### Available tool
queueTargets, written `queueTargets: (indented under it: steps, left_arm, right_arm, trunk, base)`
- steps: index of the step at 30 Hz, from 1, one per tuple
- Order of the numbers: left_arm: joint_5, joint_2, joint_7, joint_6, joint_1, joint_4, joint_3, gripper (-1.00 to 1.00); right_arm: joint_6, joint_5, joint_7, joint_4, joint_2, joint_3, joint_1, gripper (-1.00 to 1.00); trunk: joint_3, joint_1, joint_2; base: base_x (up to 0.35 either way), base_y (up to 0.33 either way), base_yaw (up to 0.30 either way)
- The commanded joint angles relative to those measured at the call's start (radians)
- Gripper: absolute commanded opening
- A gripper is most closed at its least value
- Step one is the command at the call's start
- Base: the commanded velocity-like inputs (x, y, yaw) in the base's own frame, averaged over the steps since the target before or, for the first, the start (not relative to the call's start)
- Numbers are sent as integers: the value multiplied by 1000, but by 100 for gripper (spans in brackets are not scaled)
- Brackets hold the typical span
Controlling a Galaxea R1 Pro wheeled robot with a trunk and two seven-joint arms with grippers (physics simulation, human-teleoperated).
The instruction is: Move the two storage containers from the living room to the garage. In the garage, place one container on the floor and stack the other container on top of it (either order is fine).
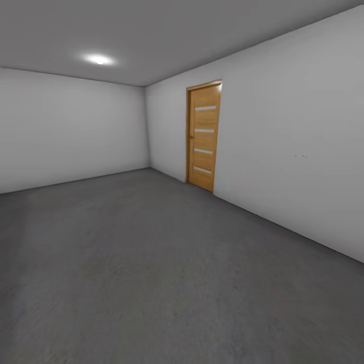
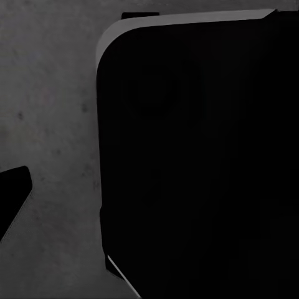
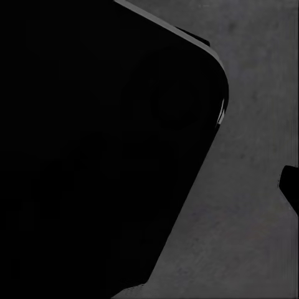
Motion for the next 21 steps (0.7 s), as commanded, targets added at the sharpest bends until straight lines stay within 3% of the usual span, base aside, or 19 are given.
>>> queueTargets:
  steps: [1,21]
  left_arm:
    - [1,4,0,-1,0,-2,1,100]
    - [5,8,0,-4,0,-1,3,100]
  right_arm:
    - [-3,-10,-1,0,0,8,0,100]
    - [-5,-2,-1,0,-3,22,0,100]
  trunk:
    - [-1,1,0]
    - [-1,1,0]
  base:
    - [322,0,243]
    - [322,0,20]
